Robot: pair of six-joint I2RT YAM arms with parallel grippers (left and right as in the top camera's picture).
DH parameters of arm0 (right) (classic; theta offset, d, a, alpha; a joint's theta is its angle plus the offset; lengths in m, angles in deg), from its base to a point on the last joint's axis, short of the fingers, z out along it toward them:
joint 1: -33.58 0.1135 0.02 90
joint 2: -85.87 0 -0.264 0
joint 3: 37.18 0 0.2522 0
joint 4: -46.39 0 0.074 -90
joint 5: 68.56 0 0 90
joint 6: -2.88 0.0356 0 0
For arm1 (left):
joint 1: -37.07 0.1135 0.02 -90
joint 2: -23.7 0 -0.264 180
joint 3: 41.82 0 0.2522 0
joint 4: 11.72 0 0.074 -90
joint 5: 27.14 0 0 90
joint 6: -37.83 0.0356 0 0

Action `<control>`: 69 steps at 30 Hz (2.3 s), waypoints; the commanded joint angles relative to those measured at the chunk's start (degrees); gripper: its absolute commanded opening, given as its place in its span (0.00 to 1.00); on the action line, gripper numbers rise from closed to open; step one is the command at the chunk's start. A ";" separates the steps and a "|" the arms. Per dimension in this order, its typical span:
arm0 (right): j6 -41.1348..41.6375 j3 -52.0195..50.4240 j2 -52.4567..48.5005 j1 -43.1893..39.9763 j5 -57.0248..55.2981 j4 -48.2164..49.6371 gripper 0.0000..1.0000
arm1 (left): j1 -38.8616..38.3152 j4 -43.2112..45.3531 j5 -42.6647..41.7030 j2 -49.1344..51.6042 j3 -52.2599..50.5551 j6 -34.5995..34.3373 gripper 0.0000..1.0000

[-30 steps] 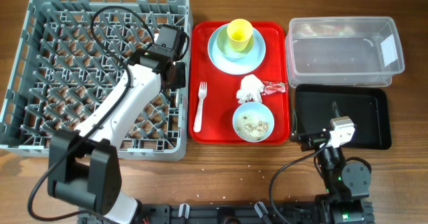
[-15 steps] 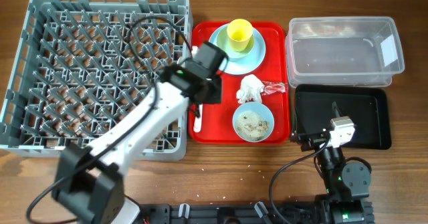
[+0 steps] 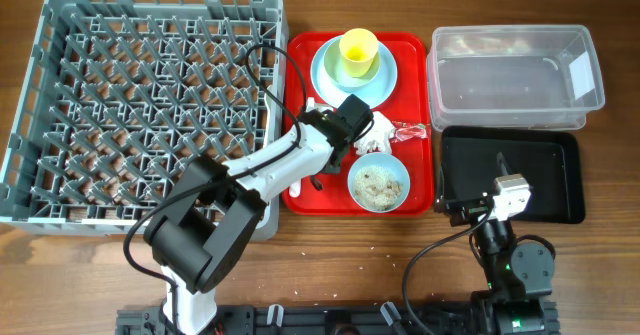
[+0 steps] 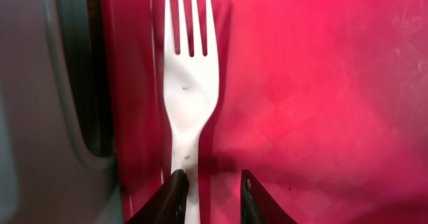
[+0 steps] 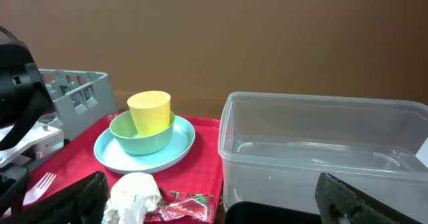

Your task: Sort waste into correct bins and load items into the dishwasher rack

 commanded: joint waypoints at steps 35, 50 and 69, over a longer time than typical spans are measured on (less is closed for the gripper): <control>-0.26 -0.07 0.26 0.20 -0.52 0.17 1.00 | -0.31 3.15 -7.21 -3.96 1.18 3.78 0.04; -0.28 -0.07 0.26 0.20 -0.52 0.17 1.00 | 23.54 -6.91 -12.24 -17.42 5.44 12.85 0.04; -0.24 -0.07 0.26 0.20 -0.52 0.15 1.00 | 23.47 -4.26 -12.22 -13.22 1.53 17.75 0.21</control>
